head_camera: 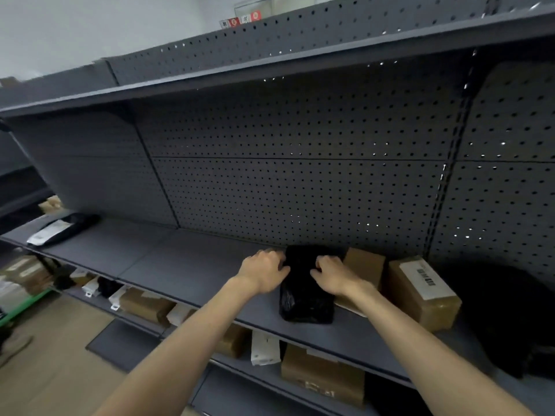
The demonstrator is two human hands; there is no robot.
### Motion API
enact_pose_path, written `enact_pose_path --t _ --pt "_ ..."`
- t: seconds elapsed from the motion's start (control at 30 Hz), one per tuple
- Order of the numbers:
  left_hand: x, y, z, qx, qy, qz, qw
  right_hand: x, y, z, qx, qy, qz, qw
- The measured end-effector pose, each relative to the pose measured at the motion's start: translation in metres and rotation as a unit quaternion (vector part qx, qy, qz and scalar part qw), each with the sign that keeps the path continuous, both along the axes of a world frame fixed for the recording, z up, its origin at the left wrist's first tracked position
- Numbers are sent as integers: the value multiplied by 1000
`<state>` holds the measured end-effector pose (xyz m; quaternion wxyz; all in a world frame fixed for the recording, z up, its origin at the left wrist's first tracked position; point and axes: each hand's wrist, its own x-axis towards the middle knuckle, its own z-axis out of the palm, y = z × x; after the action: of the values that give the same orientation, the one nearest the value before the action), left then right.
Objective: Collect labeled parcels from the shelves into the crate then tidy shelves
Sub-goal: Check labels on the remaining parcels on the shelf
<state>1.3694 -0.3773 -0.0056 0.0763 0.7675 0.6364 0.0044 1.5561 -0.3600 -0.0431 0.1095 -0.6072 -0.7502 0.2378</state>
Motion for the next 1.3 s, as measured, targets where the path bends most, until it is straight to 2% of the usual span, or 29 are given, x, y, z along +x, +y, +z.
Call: enact_pose_path --t 0.1,0.4,0.5,0.57,0.83,1.0,1.17,1.3 --pt "1 12 -8 -10 -14 -6 1000 -9 7 -9 -21 -16 -10 1000" --pt "-3 40 -54 -67 -40 -46 996 -16 12 -26 -49 -149 -71 985" --pt "-7 46 -69 -86 -51 -77 992 -19 10 -36 -130 -78 -107 983" --pt "-12 50 -76 -91 -58 -93 990 -20 8 -43 -138 -14 -138 981" --pt "-45 71 -95 -91 -133 -125 979 -48 1 -34 -53 116 -230 965" --pt "-67 84 -91 -111 -170 -99 974 -70 3 -26 23 89 -237 967" --pt "-79 85 -91 -217 -320 -39 921 -97 4 -23 84 119 -226 963" --pt "-89 88 -91 -243 -342 -29 907 -118 4 -23 125 108 -200 966"
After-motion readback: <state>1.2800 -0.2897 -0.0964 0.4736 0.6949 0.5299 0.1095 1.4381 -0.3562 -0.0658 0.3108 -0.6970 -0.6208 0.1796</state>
